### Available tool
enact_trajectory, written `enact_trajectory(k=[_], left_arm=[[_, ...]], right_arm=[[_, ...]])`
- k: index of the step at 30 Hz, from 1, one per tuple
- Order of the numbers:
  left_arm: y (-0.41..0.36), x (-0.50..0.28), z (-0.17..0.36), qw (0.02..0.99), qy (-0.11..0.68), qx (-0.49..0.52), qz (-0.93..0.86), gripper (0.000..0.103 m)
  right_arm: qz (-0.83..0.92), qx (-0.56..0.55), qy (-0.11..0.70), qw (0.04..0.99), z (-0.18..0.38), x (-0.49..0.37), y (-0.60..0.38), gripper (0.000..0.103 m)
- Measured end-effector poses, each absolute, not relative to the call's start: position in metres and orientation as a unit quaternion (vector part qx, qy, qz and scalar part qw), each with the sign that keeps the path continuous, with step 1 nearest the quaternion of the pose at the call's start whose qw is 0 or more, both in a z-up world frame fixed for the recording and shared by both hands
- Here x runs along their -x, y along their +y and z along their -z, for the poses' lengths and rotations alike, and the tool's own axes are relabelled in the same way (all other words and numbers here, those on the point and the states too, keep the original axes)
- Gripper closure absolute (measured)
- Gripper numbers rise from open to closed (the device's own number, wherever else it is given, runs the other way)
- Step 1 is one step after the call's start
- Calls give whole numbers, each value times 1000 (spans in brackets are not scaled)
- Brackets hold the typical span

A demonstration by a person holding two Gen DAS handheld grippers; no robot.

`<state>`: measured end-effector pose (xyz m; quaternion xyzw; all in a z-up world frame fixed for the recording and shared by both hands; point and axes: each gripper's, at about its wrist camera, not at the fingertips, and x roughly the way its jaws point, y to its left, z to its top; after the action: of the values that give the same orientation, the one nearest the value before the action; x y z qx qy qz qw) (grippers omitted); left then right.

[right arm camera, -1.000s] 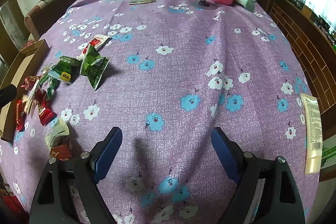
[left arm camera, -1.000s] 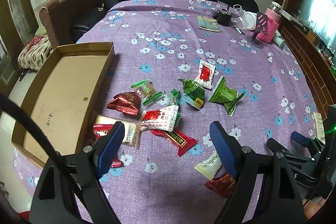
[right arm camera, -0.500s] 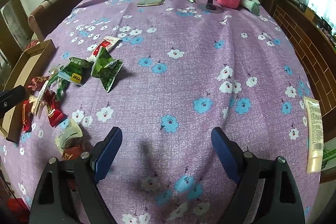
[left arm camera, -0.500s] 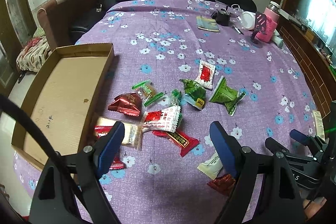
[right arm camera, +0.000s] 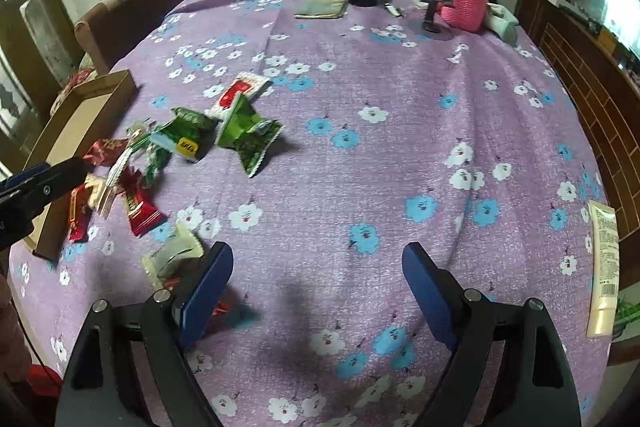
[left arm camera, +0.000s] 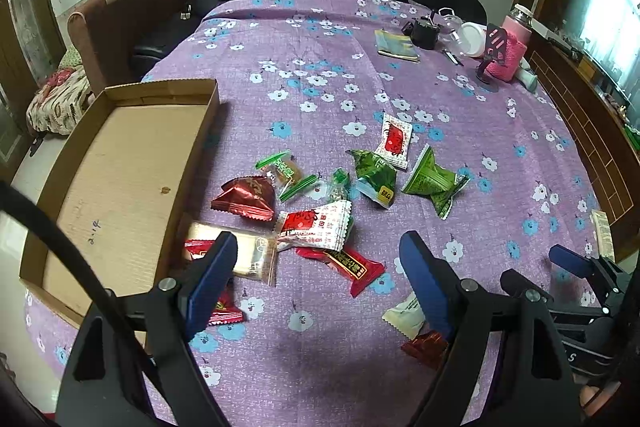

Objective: Organize snacks

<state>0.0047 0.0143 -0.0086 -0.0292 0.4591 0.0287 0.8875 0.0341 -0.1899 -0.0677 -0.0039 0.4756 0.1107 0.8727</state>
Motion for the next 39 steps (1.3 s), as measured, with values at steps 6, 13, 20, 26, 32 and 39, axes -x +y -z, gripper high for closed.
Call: enact_trajectory(k=[6, 13, 20, 26, 32, 39], left_arm=[[29, -11, -4, 884, 467, 7, -2, 20], [68, -29, -30, 876, 481, 22, 0, 20], [74, -38, -37, 863, 503, 29, 34, 19], [57, -39, -9, 832, 550, 50, 59, 18], [18, -29, 33, 788, 606, 69, 82, 18], [17, -50, 59, 746, 639, 178, 53, 20]], right_arm=[[-171, 64, 486, 854, 71, -24, -164, 17], [-240, 108, 504, 823, 78, -19, -128, 17], [-250, 133, 513, 810, 85, -19, -124, 27], [-257, 127, 521, 804, 91, -21, -131, 46], [-257, 121, 519, 806, 91, -23, -136, 46], [-268, 121, 515, 805, 91, -24, -142, 45]])
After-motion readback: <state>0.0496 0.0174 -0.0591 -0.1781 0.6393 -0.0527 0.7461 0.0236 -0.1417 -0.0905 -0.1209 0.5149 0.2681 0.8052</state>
